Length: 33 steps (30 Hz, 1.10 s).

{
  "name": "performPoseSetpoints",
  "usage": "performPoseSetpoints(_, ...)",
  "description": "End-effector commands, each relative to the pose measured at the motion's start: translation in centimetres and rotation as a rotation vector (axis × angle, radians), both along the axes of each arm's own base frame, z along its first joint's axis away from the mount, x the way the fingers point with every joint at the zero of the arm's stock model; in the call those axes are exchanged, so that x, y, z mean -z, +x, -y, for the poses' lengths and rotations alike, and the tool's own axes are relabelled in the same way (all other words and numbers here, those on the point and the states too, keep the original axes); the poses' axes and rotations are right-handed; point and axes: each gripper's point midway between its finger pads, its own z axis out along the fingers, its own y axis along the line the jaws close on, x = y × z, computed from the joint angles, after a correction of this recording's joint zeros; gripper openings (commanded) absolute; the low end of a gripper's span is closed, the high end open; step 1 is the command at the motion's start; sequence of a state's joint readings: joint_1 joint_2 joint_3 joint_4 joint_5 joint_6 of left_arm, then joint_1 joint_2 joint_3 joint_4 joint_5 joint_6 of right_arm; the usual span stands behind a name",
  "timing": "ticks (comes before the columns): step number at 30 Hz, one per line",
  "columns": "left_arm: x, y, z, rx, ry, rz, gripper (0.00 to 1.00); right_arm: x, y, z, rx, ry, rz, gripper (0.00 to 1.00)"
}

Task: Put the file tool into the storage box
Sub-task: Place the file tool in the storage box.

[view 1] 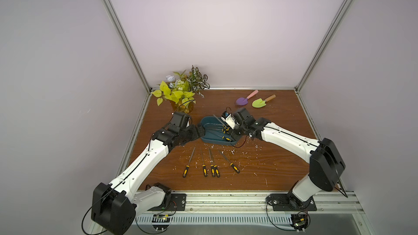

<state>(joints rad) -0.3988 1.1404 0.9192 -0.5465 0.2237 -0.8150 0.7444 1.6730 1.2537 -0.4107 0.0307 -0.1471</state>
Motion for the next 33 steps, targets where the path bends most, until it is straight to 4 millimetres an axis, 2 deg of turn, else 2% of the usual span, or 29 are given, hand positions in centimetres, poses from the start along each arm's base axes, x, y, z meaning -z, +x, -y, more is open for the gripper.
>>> performPoseSetpoints(1, -0.6, 0.1, 0.2, 0.006, 0.005, 0.01, 1.0, -0.3, 1.5, -1.2, -0.142, -0.042, 0.04, 0.01)
performPoseSetpoints(6, -0.4, 0.8, 0.3, 0.0, 0.019, 0.003, 1.0, 2.7, 1.6, -2.8, -0.228, -0.102, -0.051, 0.0)
performPoseSetpoints(9, -0.3, 1.5, 0.6, 0.007, 0.026, -0.004, 1.0, 3.9, 1.2, -3.1, -0.255, -0.148, -0.052, 0.0)
performPoseSetpoints(17, 0.2, 3.1, 1.5, 0.025, 0.041, -0.031, 1.0, 5.3, 0.3, -1.5, -0.274, -0.247, -0.032, 0.0)
performPoseSetpoints(23, 0.3, 3.1, 1.6, 0.029, 0.041, -0.035, 1.0, 6.0, -0.6, -1.2, -0.302, -0.286, -0.016, 0.01)
performPoseSetpoints(25, 0.2, 3.0, 1.5, 0.027, 0.037, -0.033, 1.0, 6.2, -0.5, -1.2, -0.297, -0.294, -0.013, 0.08)
performPoseSetpoints(28, 0.1, 2.6, 1.4, 0.023, 0.028, -0.031, 1.0, 6.2, 0.1, -1.2, -0.268, -0.301, -0.005, 0.33)
performPoseSetpoints(29, 0.2, 2.4, 1.4, 0.023, 0.026, -0.033, 1.0, 6.0, 0.4, -1.3, -0.255, -0.3, 0.001, 0.38)
performPoseSetpoints(33, 0.2, 1.8, 1.3, 0.023, 0.011, -0.04, 1.0, 4.7, 2.1, -1.4, -0.174, -0.295, 0.047, 0.49)
